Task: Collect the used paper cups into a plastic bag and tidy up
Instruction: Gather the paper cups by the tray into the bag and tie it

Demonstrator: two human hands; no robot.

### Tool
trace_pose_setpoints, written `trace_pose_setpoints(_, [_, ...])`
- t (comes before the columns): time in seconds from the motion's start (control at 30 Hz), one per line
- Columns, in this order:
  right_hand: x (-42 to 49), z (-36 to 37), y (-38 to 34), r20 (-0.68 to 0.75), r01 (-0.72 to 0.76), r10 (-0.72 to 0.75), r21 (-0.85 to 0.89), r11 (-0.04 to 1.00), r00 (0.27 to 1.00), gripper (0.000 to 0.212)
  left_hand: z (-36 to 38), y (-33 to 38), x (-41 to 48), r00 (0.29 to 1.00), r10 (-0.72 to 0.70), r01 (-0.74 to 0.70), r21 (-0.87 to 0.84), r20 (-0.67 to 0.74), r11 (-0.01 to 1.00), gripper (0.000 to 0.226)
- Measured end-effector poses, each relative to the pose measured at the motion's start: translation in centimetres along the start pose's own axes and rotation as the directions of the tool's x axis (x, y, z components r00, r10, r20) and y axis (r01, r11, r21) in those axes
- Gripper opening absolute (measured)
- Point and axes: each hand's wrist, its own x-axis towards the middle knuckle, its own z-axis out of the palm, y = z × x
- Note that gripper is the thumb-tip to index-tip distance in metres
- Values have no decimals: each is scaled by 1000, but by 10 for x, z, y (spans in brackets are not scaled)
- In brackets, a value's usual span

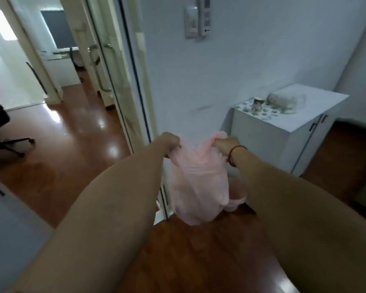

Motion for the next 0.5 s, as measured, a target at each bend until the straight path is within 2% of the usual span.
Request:
trace_pose_setpoints(0.1, [46,-60,12,-140,-84,89,45,995,986,51,52,58,35,993,77,-80,32,87,996,28])
trace_pose_setpoints(0.17, [72,-100,23,-209,-128,142,77,989,968,51,91,97,51,983,120,-123,15,139,992,20])
trace_pose_setpoints(0.27, [113,-165,41,-309,-176,203,114,978,929,47,157,154,71,958,163,-176,33,236,984,23])
trace_pose_setpoints(0.37, [152,-227,62,-376,-188,243,178,966,894,53,229,206,91,929,180,-193,10,322,981,16])
trace_pose_setpoints(0.5, [207,-321,94,-438,-213,301,239,947,847,62,331,281,102,879,226,-236,-28,419,971,25])
